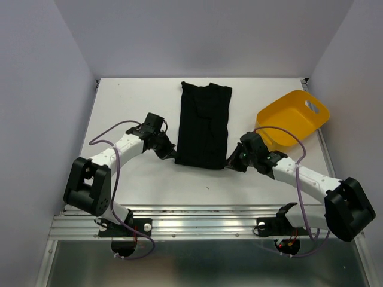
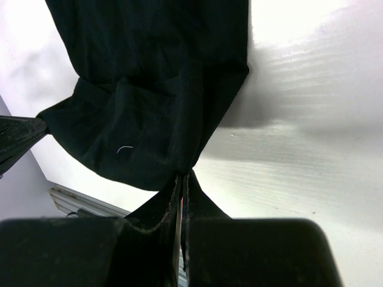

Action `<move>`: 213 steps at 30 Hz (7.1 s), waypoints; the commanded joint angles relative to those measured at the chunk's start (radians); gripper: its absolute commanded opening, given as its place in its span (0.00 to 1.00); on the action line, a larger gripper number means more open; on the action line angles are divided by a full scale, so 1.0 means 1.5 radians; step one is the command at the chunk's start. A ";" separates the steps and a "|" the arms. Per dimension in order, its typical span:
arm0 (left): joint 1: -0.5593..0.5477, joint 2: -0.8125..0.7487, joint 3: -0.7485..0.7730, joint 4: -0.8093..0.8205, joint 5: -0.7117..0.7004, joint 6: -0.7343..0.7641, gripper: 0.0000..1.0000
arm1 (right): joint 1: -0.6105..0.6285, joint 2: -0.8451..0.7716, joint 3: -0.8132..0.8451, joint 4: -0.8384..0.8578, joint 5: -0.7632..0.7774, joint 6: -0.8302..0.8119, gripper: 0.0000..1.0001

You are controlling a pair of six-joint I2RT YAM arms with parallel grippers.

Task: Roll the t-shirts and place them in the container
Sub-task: Roll the T-shirt to the center of the board.

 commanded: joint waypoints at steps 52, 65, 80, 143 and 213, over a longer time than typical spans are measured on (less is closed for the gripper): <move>0.015 0.159 0.197 0.125 -0.160 0.192 0.71 | -0.120 0.236 0.232 0.036 0.066 -0.073 0.31; -0.032 0.027 0.155 0.114 -0.210 0.201 0.47 | -0.064 0.147 0.255 -0.021 0.108 -0.205 0.60; -0.050 -0.078 0.052 0.091 -0.213 0.186 0.07 | 0.070 0.081 0.185 -0.064 0.133 -0.215 0.40; -0.141 -0.259 -0.201 0.093 -0.222 0.117 0.69 | 0.039 -0.086 -0.030 -0.035 0.110 -0.132 0.43; -0.177 -0.280 -0.317 0.179 -0.114 0.007 0.74 | 0.039 -0.033 -0.120 0.062 0.046 -0.074 0.01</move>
